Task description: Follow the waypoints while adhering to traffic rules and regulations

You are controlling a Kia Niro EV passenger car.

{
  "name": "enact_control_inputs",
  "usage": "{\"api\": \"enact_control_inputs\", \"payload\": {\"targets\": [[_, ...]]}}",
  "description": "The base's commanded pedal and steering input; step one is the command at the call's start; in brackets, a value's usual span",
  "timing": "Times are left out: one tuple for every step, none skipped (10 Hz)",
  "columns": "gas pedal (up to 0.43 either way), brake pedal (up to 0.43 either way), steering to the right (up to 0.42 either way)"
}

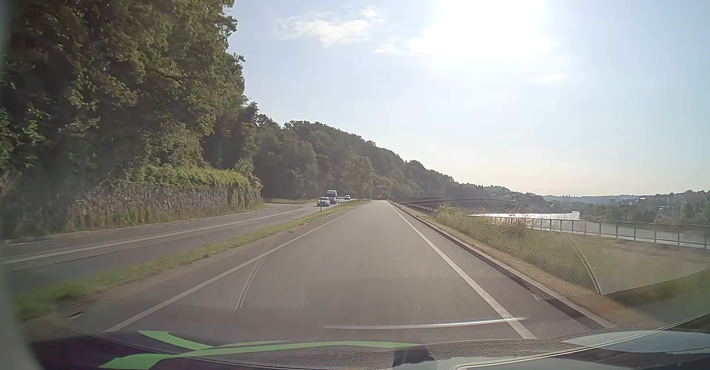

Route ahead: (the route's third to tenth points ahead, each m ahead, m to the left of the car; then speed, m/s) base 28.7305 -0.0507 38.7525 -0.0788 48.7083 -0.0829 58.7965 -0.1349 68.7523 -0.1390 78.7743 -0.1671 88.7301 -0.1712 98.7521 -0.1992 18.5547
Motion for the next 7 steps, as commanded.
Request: {"api": "enact_control_inputs", "payload": {"targets": [[0.197, 0.000, 0.000], [0.110, 0.000, 0.000], [0.020, 0.000, 0.000], [0.000, 0.000, 0.000], [0.000, 0.000, 0.000], [0.000, 0.000, 0.002], [0.000, 0.000, 0.002]]}}
